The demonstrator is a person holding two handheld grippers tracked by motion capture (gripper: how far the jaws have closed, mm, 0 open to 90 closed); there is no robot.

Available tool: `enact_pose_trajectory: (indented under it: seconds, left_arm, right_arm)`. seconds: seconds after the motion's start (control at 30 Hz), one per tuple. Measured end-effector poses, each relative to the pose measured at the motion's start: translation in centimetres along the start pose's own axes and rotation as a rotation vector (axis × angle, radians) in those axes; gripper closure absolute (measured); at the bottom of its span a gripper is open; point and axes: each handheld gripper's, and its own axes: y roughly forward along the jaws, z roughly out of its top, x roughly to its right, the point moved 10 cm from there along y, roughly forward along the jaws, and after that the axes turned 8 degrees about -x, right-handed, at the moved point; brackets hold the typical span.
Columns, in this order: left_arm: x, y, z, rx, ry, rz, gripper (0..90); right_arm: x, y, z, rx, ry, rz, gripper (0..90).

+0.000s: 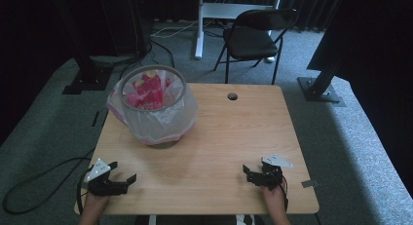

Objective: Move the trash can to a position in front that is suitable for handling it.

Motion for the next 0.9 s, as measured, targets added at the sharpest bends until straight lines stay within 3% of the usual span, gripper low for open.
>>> enact_pose_trajectory:
  seconds: [0.23,0.37,0.5,0.57,0.73,0.9]
  left_arm:
    - [0.3,0.3,-0.1,-0.028,0.015,0.005,0.0]
    - [-0.1,0.2,0.2,-0.001,-0.002,0.008,0.0]
    - [-0.6,0.4,0.5,-0.002,-0.013,0.004,0.0]
    - [-0.8,0.4,0.7,0.006,-0.015,-0.006,0.0]
    - [-2.0,0.5,0.7,-0.016,-0.041,-0.013,0.0]
    - [-2.6,0.6,1.1,-0.008,-0.056,-0.011,0.0]
  right_arm:
    - [-0.8,0.6,-0.2,-0.052,-0.06,0.018,11.0]
    - [-0.9,1.2,0.2,-0.078,-0.075,0.045,11.0]
    - [-1.3,1.8,0.7,-0.083,-0.09,0.047,11.0]
    - [-2.0,2.4,1.5,-0.076,-0.087,0.088,11.0]
    - [-2.4,3.1,2.7,-0.067,-0.081,0.113,11.0]
    - [-3.3,3.4,4.3,-0.039,-0.1,0.124,11.0]
